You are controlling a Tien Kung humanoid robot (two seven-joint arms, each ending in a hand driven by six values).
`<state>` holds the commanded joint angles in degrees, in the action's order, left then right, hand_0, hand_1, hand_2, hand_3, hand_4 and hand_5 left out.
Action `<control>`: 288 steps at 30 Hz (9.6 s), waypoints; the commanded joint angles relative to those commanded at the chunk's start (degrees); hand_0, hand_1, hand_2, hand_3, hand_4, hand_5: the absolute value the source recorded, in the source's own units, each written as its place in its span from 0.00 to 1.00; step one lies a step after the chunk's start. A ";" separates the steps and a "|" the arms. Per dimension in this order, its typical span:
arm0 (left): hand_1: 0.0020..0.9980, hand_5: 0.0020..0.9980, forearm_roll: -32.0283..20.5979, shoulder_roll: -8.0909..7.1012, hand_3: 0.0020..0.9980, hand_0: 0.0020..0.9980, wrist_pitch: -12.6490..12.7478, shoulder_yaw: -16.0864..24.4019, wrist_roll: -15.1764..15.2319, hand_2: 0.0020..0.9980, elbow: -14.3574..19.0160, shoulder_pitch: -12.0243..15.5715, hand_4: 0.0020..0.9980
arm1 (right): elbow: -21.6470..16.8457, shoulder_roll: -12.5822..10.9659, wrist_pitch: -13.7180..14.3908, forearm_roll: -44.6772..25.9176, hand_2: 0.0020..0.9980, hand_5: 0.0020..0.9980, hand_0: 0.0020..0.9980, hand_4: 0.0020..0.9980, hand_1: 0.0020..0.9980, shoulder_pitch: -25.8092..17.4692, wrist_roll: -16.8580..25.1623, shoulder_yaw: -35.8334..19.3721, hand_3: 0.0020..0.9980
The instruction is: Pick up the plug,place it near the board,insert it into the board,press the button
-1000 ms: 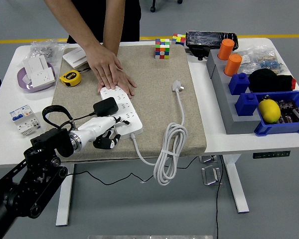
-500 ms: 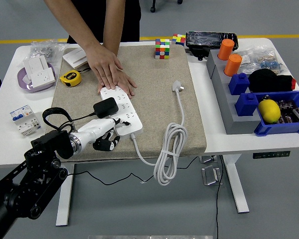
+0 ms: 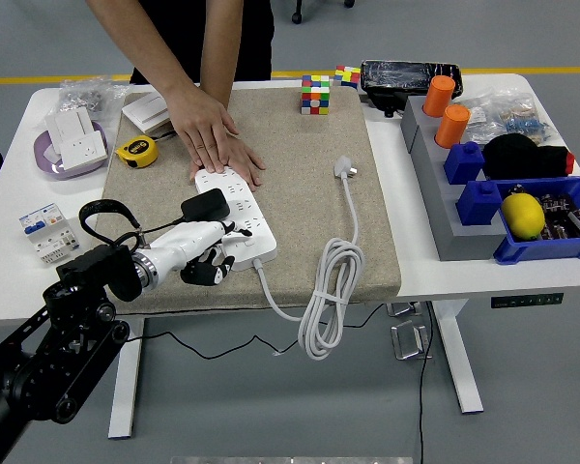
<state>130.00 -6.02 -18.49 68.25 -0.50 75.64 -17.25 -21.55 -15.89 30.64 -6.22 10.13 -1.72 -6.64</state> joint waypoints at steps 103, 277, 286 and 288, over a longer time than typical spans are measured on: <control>0.18 0.15 0.00 4.10 0.43 0.33 14.62 10.88 5.01 0.22 -26.41 -10.14 0.67 | -0.08 -0.18 -0.04 0.13 0.75 1.00 0.82 1.00 0.77 0.06 -0.21 -0.04 0.75; 0.91 1.00 -75.14 6.02 0.77 0.87 11.38 25.88 -9.37 0.87 22.83 16.82 1.00 | -0.20 1.58 0.00 2.17 0.75 1.00 0.82 1.00 0.78 0.04 -0.30 -2.42 0.75; 0.86 1.00 -75.33 6.02 0.80 0.85 11.12 25.63 -9.61 0.83 22.78 16.82 1.00 | -0.24 1.56 -0.01 2.13 0.75 1.00 0.82 1.00 0.78 0.13 -0.33 -2.58 0.75; 0.86 1.00 -75.38 6.02 0.80 0.85 11.06 25.60 -9.67 0.83 22.81 16.83 1.00 | -0.25 1.55 -0.01 2.11 0.75 1.00 0.82 1.00 0.78 0.13 -0.34 -2.58 0.75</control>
<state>54.62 0.00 -7.43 93.85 -10.16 98.46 -0.42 -21.79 -14.35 30.63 -4.11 10.25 -2.06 -9.21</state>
